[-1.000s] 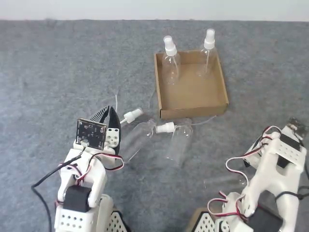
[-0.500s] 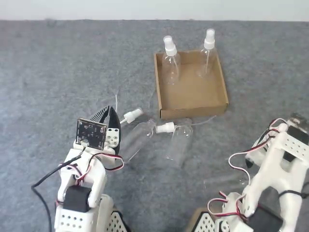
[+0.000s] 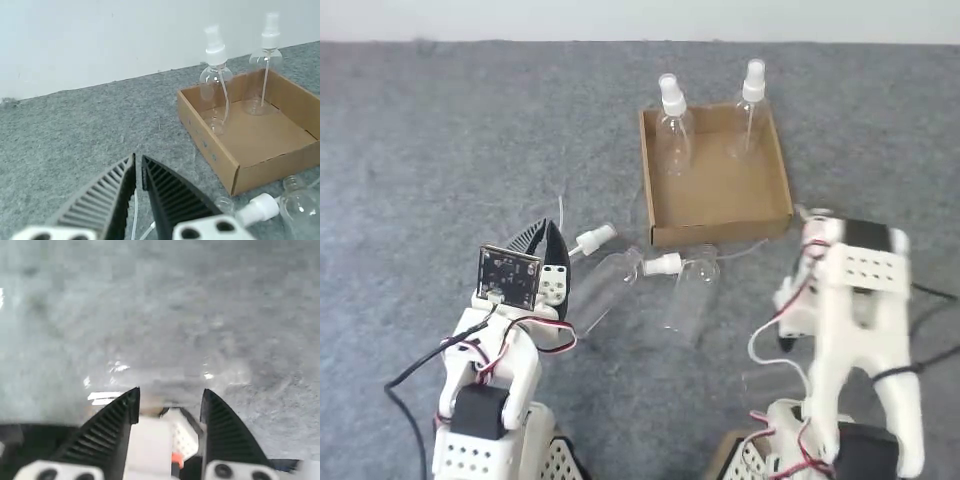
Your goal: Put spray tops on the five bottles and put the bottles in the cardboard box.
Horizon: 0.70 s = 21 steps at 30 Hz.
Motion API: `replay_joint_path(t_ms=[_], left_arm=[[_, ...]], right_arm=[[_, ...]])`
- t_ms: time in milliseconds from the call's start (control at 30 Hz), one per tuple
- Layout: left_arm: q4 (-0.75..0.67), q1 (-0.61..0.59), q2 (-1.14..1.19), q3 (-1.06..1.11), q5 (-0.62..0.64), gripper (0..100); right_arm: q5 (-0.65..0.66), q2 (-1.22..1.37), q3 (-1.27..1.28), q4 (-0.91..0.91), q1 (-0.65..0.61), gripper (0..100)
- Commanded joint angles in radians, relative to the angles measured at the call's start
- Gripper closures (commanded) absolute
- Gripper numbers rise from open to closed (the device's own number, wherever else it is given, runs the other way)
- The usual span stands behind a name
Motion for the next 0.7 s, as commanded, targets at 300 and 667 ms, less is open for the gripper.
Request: replay_joint_path(t_ms=[300, 667], left_arm=[[-0.032, -0.002, -0.009, -0.005, -0.008, 99], [-0.032, -0.002, -0.009, -0.005, -0.008, 99]], right_arm=[[0.069, -0.035, -0.026, 0.101, -0.262, 84.4], [0.129, 0.269, -0.048, 0.018, -0.163, 84.3]])
